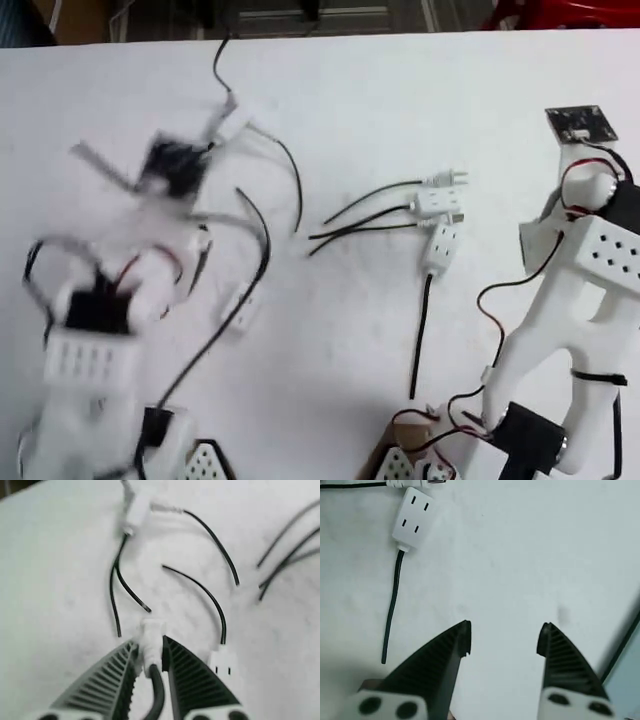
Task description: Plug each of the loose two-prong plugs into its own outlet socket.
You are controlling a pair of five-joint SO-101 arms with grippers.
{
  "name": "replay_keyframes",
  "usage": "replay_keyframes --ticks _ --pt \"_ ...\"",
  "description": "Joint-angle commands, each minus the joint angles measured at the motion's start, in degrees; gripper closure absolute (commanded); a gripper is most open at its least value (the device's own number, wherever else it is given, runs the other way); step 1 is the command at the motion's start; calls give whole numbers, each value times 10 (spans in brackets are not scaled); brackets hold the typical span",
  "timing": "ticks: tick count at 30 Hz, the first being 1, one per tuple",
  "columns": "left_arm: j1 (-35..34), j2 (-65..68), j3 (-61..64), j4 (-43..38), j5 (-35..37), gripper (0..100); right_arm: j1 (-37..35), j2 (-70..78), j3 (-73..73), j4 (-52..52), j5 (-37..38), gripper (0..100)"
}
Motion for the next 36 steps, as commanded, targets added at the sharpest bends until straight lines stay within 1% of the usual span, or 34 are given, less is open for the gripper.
replay_keyframes --ticks 1,3,5,8,12,16,19,22,24,29,33,36 --pt "31 201 -176 120 -66 976 22 -22 -4 1 21 779" --pt "42 246 -216 161 -113 976 30 -22 -3 1 58 779" --pt "53 274 -238 198 -189 976 40 -21 -3 1 82 779" --pt "61 292 -244 230 -307 976 50 -17 -3 1 102 779" --pt "74 297 -241 272 -442 976 49 -16 -2 1 118 779" --pt "102 292 -198 307 -588 976 45 -16 -2 1 120 779" --pt "120 292 -145 305 -665 976 45 -16 -2 1 120 779" --pt "142 292 -100 286 -701 976 45 -16 3 0 120 779" --pt "146 292 -75 251 -711 976 44 -16 9 0 120 779" --pt "143 292 -15 154 -713 976 44 -16 12 -4 120 779" --pt "146 292 17 106 -713 976 27 -16 13 -3 120 779" --pt "145 292 22 88 -715 976 15 -16 13 -3 119 779"
